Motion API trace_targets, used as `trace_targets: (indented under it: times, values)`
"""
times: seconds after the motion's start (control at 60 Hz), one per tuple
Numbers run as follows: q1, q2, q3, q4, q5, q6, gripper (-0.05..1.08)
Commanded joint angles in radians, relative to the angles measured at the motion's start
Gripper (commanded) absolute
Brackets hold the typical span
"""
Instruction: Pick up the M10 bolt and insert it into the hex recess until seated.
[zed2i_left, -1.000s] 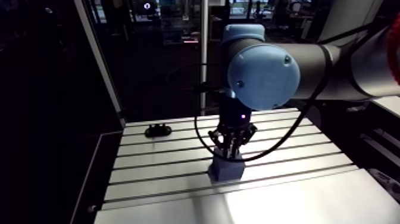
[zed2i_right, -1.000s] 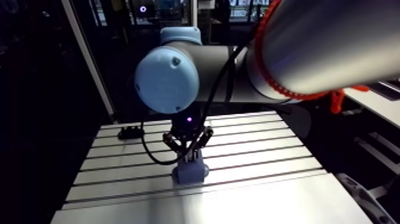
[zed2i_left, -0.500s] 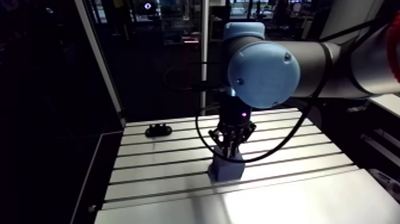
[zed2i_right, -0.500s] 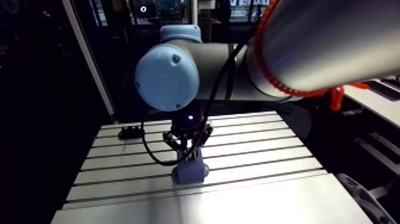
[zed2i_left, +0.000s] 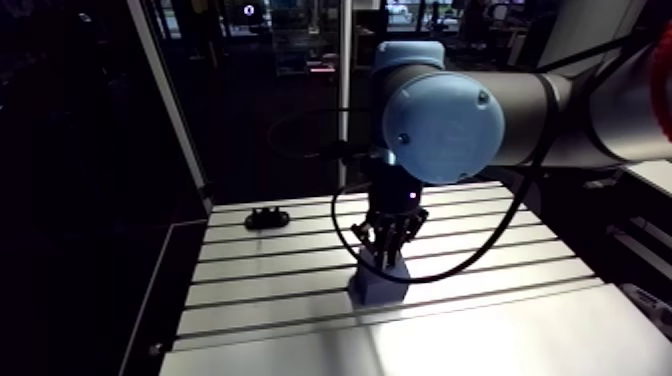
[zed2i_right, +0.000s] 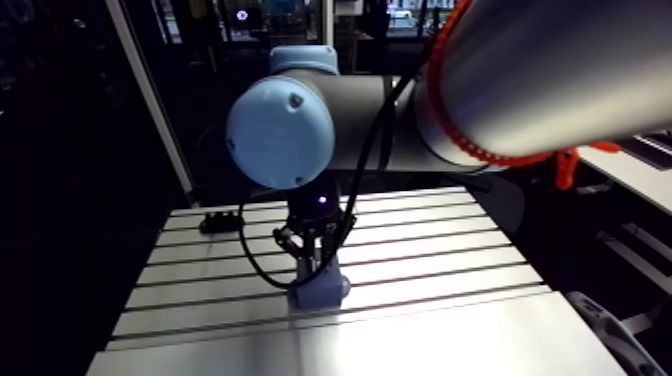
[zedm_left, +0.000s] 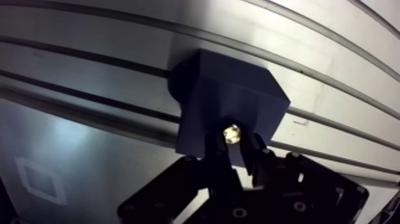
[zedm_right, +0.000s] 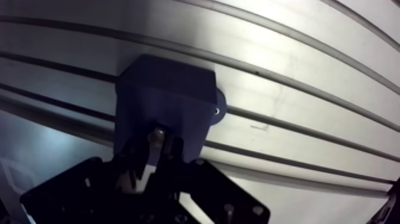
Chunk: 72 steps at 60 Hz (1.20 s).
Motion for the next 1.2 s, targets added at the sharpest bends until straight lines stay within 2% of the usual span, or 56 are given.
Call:
trace_targets:
  times: [0.017,1.2]
  values:
    - [-0.002,0.000,0.001,0.001,-0.002,-0.038,0.74]
    - [-0.004,-0.001,-0.012,0.021,-0.010,-0.193,0.74]
